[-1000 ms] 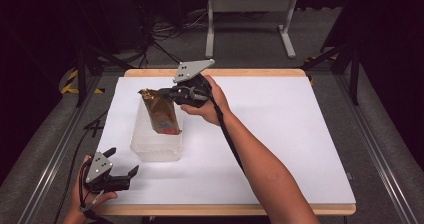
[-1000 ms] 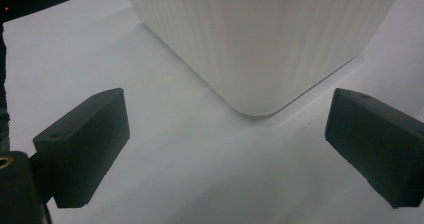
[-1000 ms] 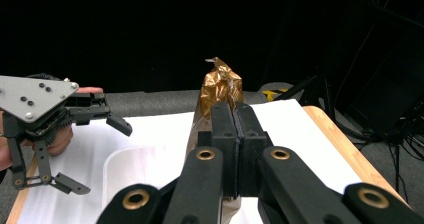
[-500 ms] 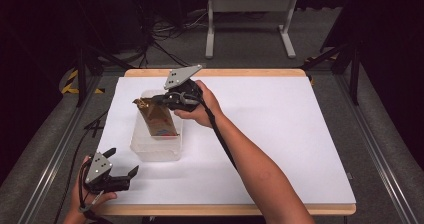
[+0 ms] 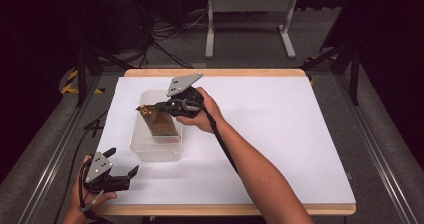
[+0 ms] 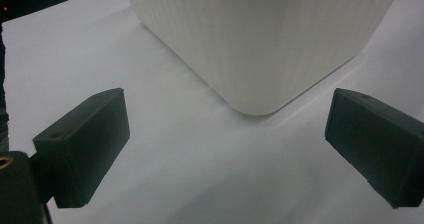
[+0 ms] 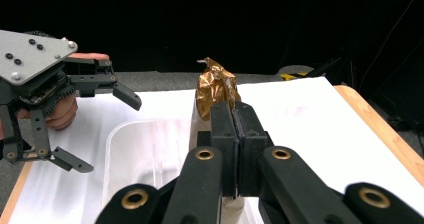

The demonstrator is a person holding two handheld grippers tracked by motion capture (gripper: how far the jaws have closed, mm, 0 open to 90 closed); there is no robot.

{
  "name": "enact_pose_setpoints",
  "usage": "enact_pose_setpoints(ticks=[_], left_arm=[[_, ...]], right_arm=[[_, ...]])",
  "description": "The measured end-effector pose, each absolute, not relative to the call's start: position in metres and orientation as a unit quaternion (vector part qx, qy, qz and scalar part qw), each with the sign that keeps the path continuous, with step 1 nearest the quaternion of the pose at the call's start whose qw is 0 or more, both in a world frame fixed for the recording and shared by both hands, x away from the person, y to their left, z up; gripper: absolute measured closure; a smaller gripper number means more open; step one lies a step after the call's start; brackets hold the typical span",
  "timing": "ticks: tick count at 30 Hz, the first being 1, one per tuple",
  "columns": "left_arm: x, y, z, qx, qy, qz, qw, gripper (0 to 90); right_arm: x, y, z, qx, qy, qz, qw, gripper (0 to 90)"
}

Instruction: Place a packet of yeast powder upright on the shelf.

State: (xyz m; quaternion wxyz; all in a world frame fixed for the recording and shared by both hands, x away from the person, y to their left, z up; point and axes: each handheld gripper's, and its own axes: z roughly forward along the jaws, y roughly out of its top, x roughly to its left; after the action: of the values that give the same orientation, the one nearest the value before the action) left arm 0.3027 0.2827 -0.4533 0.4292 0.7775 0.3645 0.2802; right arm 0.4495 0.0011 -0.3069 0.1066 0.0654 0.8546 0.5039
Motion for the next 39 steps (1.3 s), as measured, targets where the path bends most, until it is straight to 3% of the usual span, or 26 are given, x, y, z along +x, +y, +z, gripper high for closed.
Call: enact_pose_setpoints(ticks=[28, 39], left_arm=[[0.301, 0.283, -0.453, 0.781, 0.36, 0.275, 0.43, 4.8], [0.301, 0.282, -0.454, 0.783, 0.357, 0.272, 0.43, 4.8]], right_arm=[[0.447, -0.023, -0.322, 0.094, 0.847, 0.509, 0.12, 86.6], [0.444, -0.026, -0.321, 0.11, 0.851, 0.494, 0.14, 75.5]])
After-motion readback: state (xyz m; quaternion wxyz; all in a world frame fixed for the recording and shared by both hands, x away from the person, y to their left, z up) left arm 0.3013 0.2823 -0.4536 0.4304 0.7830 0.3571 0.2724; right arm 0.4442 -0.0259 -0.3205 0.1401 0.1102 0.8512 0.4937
